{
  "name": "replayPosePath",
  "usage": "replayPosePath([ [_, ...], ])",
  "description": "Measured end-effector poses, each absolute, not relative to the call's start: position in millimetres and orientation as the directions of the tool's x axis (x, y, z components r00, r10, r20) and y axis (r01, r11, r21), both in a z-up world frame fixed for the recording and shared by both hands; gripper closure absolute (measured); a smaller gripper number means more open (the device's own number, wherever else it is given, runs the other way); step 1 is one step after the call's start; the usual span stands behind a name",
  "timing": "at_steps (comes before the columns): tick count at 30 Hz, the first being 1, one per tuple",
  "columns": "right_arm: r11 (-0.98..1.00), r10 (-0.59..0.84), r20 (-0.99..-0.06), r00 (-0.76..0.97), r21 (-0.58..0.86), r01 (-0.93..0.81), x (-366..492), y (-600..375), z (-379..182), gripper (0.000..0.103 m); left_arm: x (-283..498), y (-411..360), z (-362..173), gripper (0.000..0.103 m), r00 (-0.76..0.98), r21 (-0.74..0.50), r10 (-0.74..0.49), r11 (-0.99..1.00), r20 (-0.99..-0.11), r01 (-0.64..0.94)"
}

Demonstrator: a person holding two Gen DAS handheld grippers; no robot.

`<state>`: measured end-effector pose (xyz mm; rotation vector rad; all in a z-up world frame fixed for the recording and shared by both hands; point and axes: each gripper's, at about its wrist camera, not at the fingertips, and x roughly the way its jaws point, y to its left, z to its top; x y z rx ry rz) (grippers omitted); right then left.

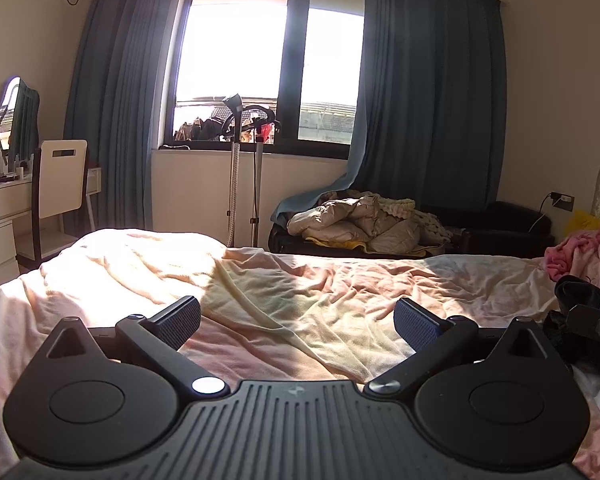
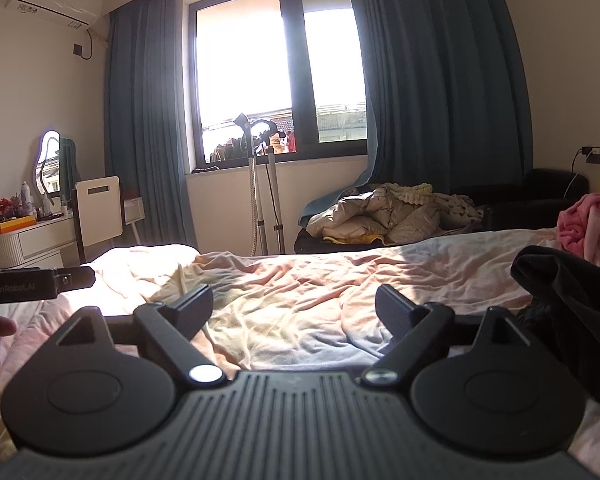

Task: Fold clothes

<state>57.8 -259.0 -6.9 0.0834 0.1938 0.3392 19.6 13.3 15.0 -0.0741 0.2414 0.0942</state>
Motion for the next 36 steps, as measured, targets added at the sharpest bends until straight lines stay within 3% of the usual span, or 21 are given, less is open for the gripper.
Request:
replayPosePath([
  [4,0.940,0.338,-0.163,0.927,0.104,-0.325,56,-257,-8,0.000,19,10,15,0.000,0.967,-0.049,0.096,0.993,-0.238,-0.110],
  [10,0.941,0.336,-0.180,0.924,0.107,-0.321,59,-256,-10,0.000,13,3,16,0.000,0.975,-0.026,0.093,0.995,-0.200,-0.100],
  [36,0.946,0.324,-0.200,0.925,0.096,-0.311,62,-253,-13,0.000,17,2,12,0.000,0.972,-0.015,0.085,0.996,-0.219,-0.091],
])
